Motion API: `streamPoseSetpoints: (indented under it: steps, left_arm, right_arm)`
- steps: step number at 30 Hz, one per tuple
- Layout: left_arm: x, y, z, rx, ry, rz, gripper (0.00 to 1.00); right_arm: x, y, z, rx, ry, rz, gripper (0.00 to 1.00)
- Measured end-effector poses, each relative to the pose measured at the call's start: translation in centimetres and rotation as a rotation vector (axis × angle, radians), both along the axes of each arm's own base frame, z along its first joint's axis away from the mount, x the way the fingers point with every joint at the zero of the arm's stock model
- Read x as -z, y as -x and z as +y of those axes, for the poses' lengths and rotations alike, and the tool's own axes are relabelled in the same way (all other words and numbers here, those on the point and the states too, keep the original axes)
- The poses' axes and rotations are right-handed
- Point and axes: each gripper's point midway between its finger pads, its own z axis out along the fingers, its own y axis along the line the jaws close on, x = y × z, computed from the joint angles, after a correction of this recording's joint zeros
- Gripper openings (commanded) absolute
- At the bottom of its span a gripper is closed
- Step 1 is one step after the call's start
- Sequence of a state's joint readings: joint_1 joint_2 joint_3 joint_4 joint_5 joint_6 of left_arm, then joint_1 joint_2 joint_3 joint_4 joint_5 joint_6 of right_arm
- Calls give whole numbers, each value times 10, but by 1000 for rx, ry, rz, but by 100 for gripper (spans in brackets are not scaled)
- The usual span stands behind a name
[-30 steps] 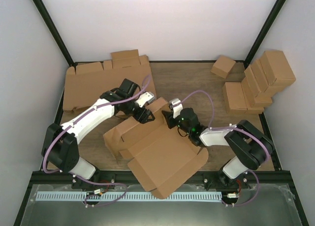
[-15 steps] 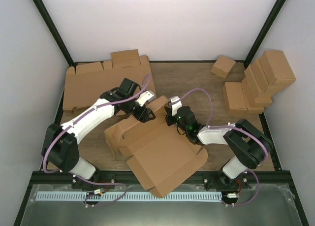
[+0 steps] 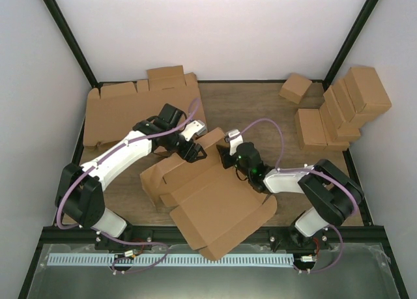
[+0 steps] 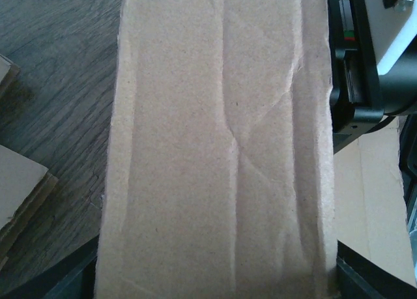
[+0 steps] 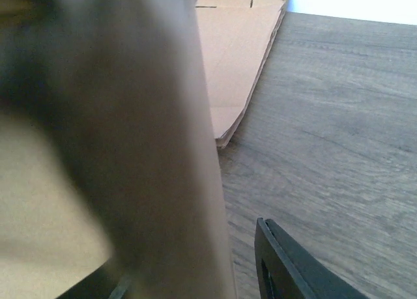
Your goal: Fold the paper box
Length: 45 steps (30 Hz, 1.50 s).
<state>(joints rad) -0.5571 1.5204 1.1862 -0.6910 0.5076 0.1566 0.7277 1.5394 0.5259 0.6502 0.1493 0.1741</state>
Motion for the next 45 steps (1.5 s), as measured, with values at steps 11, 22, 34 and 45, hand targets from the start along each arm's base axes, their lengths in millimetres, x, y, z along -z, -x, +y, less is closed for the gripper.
streamPoseSetpoints:
  steps: [11, 22, 34, 45]
  left_arm:
    - [0, 0, 0, 1, 2, 2, 69]
    - [-41, 2, 2, -38, 75, -78, 100]
    - [-221, -6, 78, -524, 289, -526, 100]
    - [-184, -5, 88, -621, 187, -347, 100]
  right_arm:
    - [9, 9, 1, -37, 5, 31, 1]
    - [-4, -2, -23, 112, 0, 16, 1]
    - [-44, -55, -135, 559, -345, 142, 1]
    - [-46, -57, -152, 664, -707, 262, 1]
